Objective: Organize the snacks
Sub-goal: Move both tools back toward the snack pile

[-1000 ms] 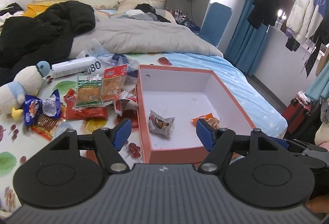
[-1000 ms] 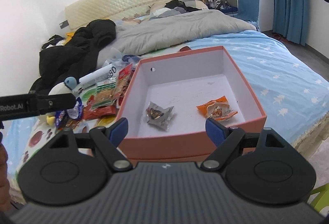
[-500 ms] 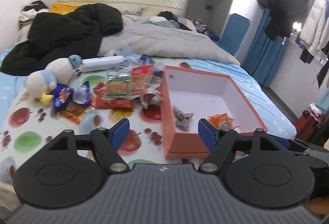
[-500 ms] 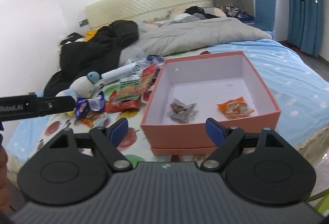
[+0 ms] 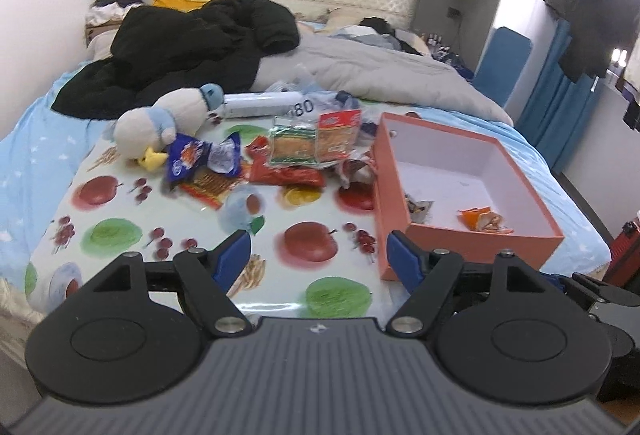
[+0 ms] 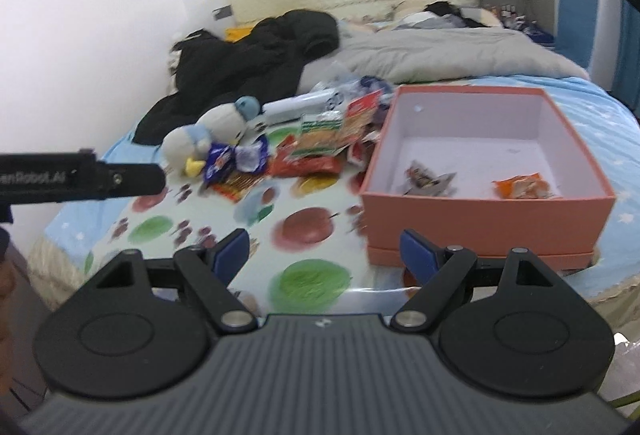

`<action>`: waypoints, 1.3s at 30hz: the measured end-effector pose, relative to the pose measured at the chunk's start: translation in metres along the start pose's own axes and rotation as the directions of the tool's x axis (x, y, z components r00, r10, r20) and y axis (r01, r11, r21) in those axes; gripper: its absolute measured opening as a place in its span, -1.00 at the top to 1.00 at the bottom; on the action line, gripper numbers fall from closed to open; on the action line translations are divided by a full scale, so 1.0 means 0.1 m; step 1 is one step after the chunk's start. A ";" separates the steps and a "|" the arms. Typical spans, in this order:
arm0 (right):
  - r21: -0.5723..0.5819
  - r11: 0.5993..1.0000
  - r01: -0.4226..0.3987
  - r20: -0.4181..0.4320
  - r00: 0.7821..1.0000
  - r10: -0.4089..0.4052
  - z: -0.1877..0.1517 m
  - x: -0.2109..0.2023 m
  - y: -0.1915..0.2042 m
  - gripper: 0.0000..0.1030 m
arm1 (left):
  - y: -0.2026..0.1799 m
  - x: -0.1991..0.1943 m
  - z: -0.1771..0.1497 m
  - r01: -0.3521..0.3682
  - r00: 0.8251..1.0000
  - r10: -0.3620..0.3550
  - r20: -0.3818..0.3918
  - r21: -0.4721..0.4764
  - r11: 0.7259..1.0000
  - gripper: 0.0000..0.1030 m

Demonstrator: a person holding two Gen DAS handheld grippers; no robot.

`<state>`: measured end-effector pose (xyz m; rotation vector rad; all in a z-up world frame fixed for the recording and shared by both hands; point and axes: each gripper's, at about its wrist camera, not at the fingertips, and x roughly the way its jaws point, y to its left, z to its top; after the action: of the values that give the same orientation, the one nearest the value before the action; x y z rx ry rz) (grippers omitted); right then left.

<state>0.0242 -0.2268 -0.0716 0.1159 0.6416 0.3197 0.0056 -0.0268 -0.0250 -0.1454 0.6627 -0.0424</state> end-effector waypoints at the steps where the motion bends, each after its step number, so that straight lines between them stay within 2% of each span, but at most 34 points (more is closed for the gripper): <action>1: 0.000 1.000 -0.008 -0.003 1.000 0.008 0.00 0.02 0.02 -0.62 | 0.04 0.03 0.00 -0.005 1.000 0.005 -0.007 -0.007 1.000 -0.53; 7: -0.038 0.999 -0.025 -0.023 0.999 0.024 0.04 0.24 0.16 -0.61 | 0.29 0.23 -0.01 -0.060 0.998 0.058 -0.038 -0.058 0.997 -0.53; 14: -0.099 0.994 -0.035 -0.059 0.998 0.029 0.15 0.69 0.35 -0.44 | 0.77 0.68 0.10 -0.134 0.989 0.125 -0.086 -0.114 0.984 -0.53; 25: -0.168 0.985 -0.034 -0.098 0.995 0.017 0.34 1.74 0.54 -0.42 | 1.49 1.93 0.51 -0.207 0.971 0.191 -0.145 -0.105 0.973 -0.53; 34: -0.179 0.983 0.035 -0.151 0.986 -0.063 0.44 2.78 0.43 -0.46 | 1.93 2.97 0.68 -0.241 0.958 0.225 -0.177 -0.070 0.968 -0.51; 35: -0.177 0.983 0.042 -0.154 0.986 -0.070 0.45 2.87 0.41 -0.52 | 1.95 3.04 0.69 -0.246 0.957 0.232 -0.176 -0.061 0.967 -0.51; 39: -0.177 0.981 0.078 -0.162 0.981 -0.107 0.48 3.22 0.34 -0.52 | 2.08 3.36 0.73 -0.255 0.953 0.244 -0.178 -0.043 0.966 -0.50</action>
<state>0.2871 -0.0891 -0.2099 -0.1060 0.7838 0.2952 0.3136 0.1584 -0.2042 -0.1206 0.8507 0.2125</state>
